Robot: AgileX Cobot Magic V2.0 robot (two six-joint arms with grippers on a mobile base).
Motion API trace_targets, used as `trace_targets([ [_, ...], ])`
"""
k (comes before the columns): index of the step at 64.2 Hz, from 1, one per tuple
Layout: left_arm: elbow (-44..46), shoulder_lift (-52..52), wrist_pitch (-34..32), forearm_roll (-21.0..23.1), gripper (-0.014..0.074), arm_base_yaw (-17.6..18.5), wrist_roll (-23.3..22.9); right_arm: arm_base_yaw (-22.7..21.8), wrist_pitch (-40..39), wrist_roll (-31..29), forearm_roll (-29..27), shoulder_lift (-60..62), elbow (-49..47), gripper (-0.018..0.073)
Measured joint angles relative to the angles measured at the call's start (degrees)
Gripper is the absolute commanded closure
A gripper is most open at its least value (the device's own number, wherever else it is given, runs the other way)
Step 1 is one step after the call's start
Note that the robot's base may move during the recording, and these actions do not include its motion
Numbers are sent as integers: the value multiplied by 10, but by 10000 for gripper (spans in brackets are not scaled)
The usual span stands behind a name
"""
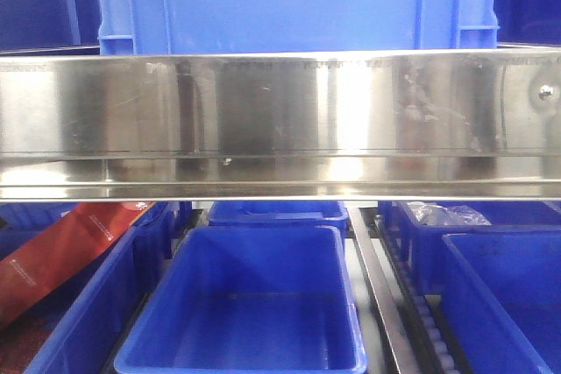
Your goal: Place valve from conveyor to right shelf box
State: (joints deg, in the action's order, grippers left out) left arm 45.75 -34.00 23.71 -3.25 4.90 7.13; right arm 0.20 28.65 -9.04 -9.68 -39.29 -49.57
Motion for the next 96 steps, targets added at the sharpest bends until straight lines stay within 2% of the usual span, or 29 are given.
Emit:
trace_targets([
  [13,7,-6,-31,0,708,0,0,0,-6,0,-1,0,-18,712],
  [21,74,-55,-34,1,708,1,0,3,-4,0,-7,-23,-89,712],
  [27,148,-106,-21,13,708,6,0,24,-8,0,-9,-55,-157,712],
  [35,260,-199,10,23,708,33,0,75,-13,0,-9,-117,-250,712],
  [46,427,-350,55,24,708,112,0,152,-25,0,-14,-229,-362,712],
  [59,551,-513,62,33,708,190,0,203,-25,0,-15,-367,-431,712],
  [66,582,-578,63,33,708,206,0,210,-24,0,-17,-417,-442,712],
  [83,589,-673,73,37,705,207,0,210,-2,0,-17,-503,-445,712],
  [88,590,-688,77,40,653,207,0,211,4,0,-17,-523,-445,705],
  [96,591,-698,82,47,453,207,0,211,10,0,-17,-548,-445,596],
])
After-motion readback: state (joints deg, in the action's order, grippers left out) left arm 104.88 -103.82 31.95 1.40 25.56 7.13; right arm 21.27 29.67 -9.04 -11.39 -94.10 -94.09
